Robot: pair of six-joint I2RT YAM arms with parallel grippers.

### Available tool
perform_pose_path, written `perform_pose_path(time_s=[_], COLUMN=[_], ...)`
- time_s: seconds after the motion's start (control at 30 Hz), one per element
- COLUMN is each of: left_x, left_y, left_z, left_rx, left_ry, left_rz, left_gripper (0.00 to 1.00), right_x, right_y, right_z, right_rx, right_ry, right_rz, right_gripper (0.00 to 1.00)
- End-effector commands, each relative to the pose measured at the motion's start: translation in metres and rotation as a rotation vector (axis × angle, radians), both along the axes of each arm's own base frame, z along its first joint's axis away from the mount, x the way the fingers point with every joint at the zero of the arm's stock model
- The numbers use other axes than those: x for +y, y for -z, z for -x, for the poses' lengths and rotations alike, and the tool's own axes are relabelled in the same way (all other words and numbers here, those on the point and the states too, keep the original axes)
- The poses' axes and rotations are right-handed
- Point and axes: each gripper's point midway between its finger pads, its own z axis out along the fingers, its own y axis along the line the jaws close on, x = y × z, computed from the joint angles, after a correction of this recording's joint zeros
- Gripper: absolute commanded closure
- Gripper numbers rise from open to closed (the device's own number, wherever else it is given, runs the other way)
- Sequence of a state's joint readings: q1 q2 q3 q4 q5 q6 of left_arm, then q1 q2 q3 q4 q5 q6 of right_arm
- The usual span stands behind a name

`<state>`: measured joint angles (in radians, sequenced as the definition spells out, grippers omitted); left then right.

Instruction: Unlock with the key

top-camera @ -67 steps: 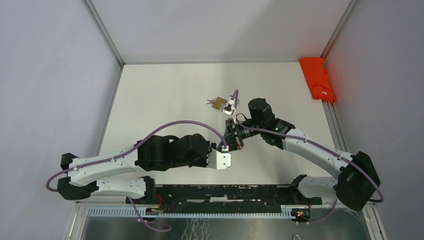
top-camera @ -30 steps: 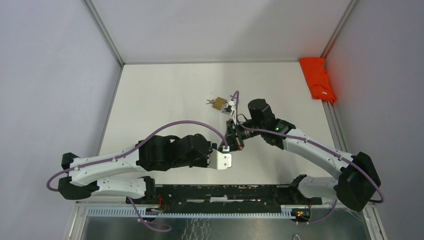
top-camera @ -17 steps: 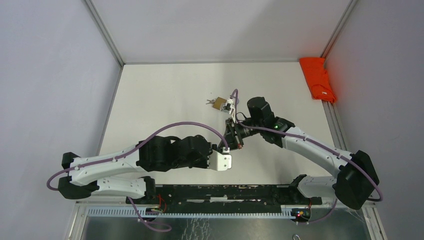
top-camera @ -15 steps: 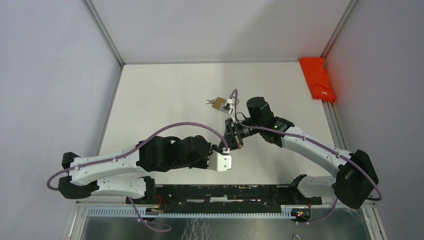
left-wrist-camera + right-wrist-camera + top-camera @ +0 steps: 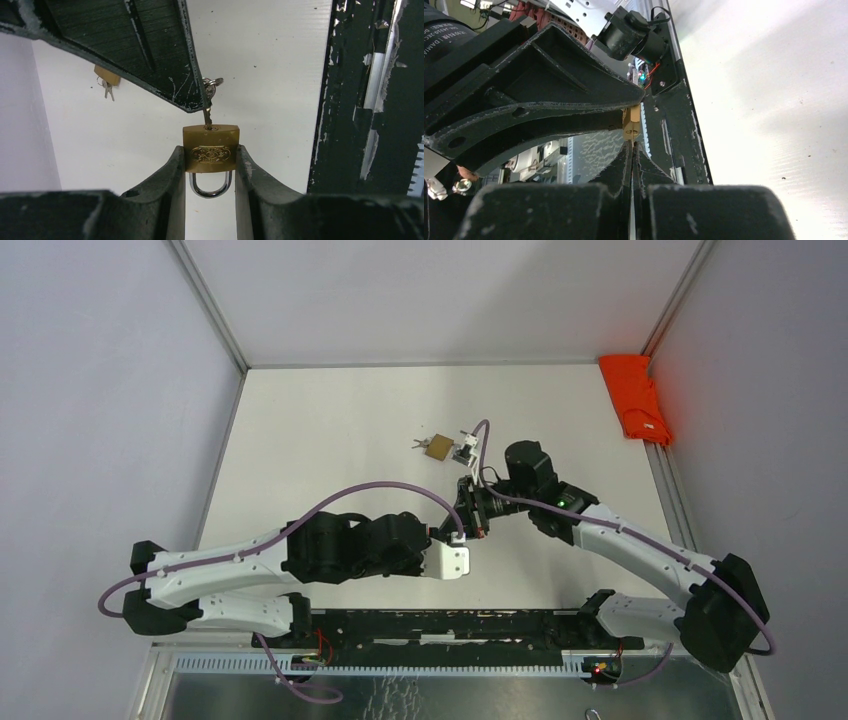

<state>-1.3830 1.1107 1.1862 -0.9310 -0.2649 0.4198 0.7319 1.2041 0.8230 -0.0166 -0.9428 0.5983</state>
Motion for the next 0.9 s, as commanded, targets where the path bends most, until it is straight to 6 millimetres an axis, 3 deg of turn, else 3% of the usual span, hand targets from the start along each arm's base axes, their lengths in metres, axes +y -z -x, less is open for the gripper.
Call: perform_pose_path(time_s=[0.0, 0.3, 0.87], left_x=[-0.017, -0.019, -0.023], left_y=[-0.031, -0.035, -0.036], left_z=[-0.011, -0.013, -0.001], left_rx=[-0.036, -0.032, 0.007], left_ry=[-0.082, -0.123, -0.045], left_rz=[0.141, 0.179, 0.205], left_gripper=[0.98, 0.98, 0.98], right_x=[0.001, -0.003, 0.002], right_y=[-0.019, -0.011, -0.02], right_z=[-0.004, -0.006, -0.008], right_rx=[-0.057, -0.057, -0.087], right_ry=[0.066, 0.12, 0.097], right_rz=[-0.061, -0.079, -0.118], right_gripper=[1.0, 1.0, 1.0])
